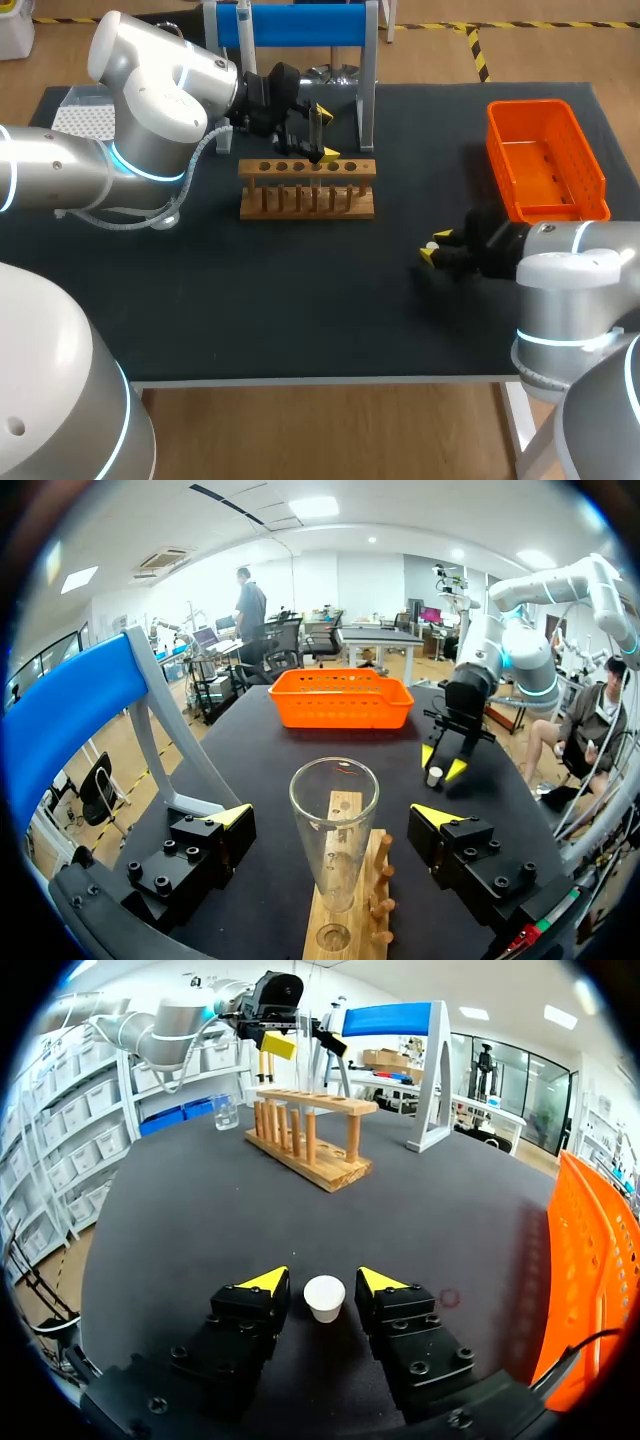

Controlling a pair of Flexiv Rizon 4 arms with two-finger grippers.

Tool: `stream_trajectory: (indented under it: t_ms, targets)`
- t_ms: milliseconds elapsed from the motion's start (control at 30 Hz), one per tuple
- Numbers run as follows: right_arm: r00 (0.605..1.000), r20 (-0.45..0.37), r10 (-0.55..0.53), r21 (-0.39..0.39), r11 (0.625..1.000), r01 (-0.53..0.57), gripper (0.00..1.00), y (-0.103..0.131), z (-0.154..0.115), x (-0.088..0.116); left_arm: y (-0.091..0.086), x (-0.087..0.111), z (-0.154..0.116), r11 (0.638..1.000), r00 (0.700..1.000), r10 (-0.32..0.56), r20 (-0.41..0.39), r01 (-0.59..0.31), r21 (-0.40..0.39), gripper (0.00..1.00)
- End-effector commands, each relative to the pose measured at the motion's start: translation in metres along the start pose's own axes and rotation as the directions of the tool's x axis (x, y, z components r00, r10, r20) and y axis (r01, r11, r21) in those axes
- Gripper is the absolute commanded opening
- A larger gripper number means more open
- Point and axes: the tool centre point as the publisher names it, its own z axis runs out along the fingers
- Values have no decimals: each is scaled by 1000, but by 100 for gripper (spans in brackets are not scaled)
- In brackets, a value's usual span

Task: Invert the test tube, pick up the pipette, mount the tip to pipette, aspirate from beaker and dispense into the tube, eject the tip, return the pipette, and cap with the stopper.

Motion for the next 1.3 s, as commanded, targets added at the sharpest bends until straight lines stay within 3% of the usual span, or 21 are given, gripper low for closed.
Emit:
stream_trajectory:
  t_ms: [33, 600, 1000, 1100, 1233, 1300]
  targets:
    - [1000, 1, 0, 2, 1000, 0, 39, 0, 0, 1, 0, -1, 0, 1000, 1000, 1, -3, -1, 1, 100]
    - [1000, 1, 3, 7, 1000, -3, 37, -1, 1, 1, 0, -1, 0, 1000, 1000, 1, -3, -1, 1, 100]
    - [1000, 6, 4, 9, 1000, -4, 29, -1, 0, 1, 0, -1, 0, 1000, 1000, 1, -3, -1, 1, 100]
    - [1000, 6, 4, 10, 1000, -4, 24, -1, 0, 2, 0, -1, 0, 1000, 1000, 1, -3, -1, 1, 100]
    - [1000, 5, 4, 12, 1000, -4, 0, -1, -1, 4, 0, -1, 0, 1000, 1000, 1, -3, -1, 1, 100]
    - [1000, 3, 4, 12, 1000, -4, 0, -1, -1, 4, 0, -1, 0, 1000, 1000, 1, -3, -1, 1, 100]
